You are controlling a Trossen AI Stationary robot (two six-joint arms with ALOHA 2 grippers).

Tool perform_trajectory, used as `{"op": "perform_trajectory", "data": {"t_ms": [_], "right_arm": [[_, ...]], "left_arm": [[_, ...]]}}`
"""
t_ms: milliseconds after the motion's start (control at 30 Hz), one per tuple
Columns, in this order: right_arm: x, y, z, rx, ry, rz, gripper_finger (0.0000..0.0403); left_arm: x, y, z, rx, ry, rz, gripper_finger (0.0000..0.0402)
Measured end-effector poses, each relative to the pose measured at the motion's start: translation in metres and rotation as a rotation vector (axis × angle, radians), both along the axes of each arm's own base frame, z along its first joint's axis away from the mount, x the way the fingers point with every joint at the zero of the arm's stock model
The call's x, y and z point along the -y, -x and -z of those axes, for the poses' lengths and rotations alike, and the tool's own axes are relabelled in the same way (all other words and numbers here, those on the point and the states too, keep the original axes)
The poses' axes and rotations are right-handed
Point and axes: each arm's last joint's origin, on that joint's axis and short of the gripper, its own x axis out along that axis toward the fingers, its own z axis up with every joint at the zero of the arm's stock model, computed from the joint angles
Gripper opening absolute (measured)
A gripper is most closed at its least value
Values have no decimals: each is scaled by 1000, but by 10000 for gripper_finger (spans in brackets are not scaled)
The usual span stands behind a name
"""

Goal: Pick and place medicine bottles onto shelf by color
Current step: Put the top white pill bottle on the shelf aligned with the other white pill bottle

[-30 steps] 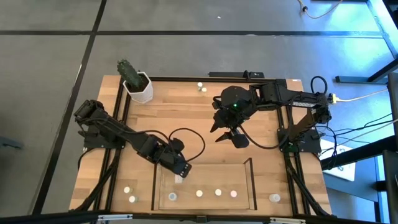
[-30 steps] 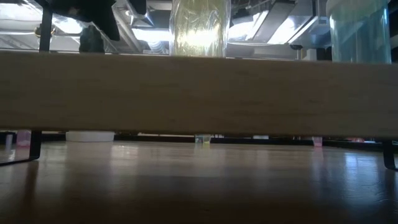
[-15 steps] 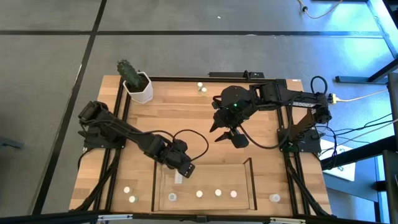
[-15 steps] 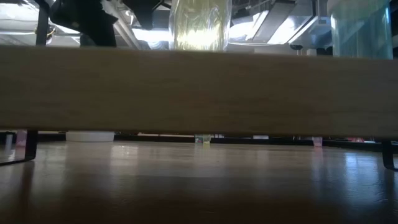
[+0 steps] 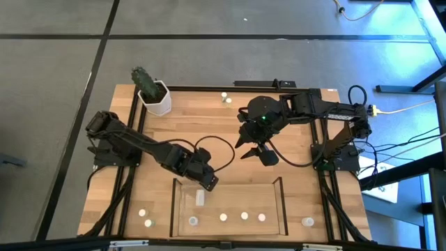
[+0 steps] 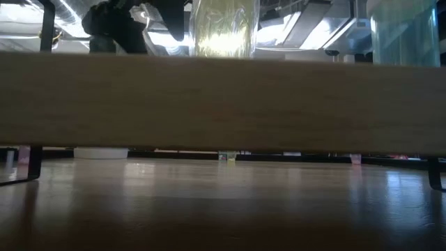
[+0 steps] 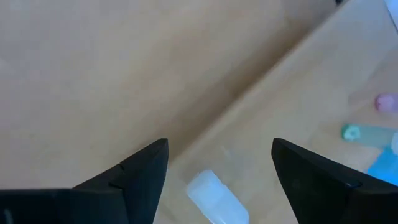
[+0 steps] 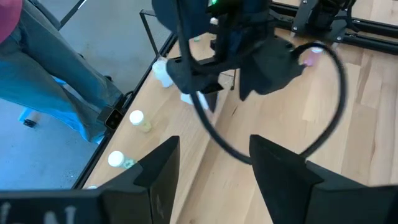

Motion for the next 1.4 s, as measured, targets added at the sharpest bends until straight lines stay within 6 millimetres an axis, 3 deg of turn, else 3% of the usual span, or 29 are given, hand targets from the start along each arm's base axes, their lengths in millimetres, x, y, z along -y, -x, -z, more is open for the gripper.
{"op": "perform_trajectory", "data": {"t_ms": [233, 600, 900, 1167, 1400], "right_arm": [[0, 0, 0, 0, 0, 0, 196], [0, 0, 0, 0, 0, 0, 196], [0, -2, -2, 36, -2, 0, 196], [0, -6, -6, 87, -8, 2, 196], [-9, -9, -10, 92, -84, 112, 196]], "left_arm": [[-10, 16, -29, 110, -138, 44, 275], [-13, 71, -79, 257, -289, 42, 275], [5, 91, -81, 256, -308, 90, 275], [14, 95, -80, 253, -252, 102, 275], [14, 96, -80, 243, -245, 128, 275]]}}
